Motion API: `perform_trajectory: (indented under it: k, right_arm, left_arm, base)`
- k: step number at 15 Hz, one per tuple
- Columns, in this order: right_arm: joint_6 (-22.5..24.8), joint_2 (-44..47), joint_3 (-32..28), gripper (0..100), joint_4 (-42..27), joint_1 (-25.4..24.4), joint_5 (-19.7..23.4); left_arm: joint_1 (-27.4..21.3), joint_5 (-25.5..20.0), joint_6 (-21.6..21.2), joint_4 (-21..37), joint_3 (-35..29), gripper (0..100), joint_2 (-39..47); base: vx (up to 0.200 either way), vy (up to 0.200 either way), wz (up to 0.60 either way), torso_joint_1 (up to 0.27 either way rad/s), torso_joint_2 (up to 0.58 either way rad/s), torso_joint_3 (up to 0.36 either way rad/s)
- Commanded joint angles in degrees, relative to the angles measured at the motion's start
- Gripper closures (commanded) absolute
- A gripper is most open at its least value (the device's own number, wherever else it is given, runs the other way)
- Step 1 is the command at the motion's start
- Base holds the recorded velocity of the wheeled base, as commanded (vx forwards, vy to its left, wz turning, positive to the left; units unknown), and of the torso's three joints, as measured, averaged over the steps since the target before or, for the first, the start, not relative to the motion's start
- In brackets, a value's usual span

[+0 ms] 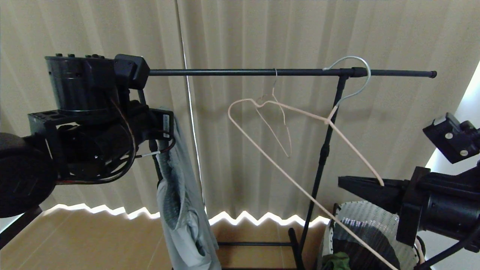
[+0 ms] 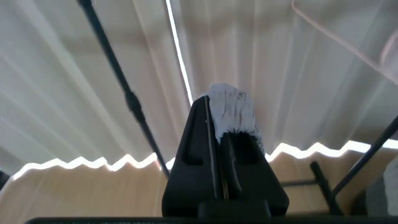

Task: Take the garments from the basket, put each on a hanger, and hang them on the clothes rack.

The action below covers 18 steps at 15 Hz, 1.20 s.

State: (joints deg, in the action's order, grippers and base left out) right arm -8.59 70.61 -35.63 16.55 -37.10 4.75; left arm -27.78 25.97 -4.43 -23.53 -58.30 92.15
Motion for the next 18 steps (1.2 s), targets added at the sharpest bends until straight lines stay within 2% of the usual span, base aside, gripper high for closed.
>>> perform_trajectory:
  k: [1, 4, 14, 18]
  right_arm:
    - [-0.2, 0.6, 1.3, 100, -0.1, -3.2, 1.2]
    - [-0.3, 1.4, 1.6, 100, -0.1, -5.0, 3.1]
    - [-0.1, 4.7, 1.3, 100, 0.6, -9.1, 3.2]
    - [-0.3, 10.8, -1.9, 100, 0.8, -9.5, 2.7]
  left_arm:
    - [0.1, 0.0, 0.1, 0.0, -3.2, 100, 3.3]
    - [-0.1, 0.1, 0.1, 0.0, -5.6, 100, 5.0]
    - [0.2, 1.0, -1.8, 0.1, -7.4, 100, 7.3]
    - [-0.3, 2.4, -2.4, 0.1, -7.5, 100, 7.0]
  base:
    - [0.0, 0.0, 0.0, 0.0, 0.0, 0.0]
    - [0.0, 0.0, 0.0, 0.0, 0.0, 0.0]
    - [0.0, 0.0, 0.0, 0.0, 0.0, 0.0]
    - [0.0, 0.0, 0.0, 0.0, 0.0, 0.0]
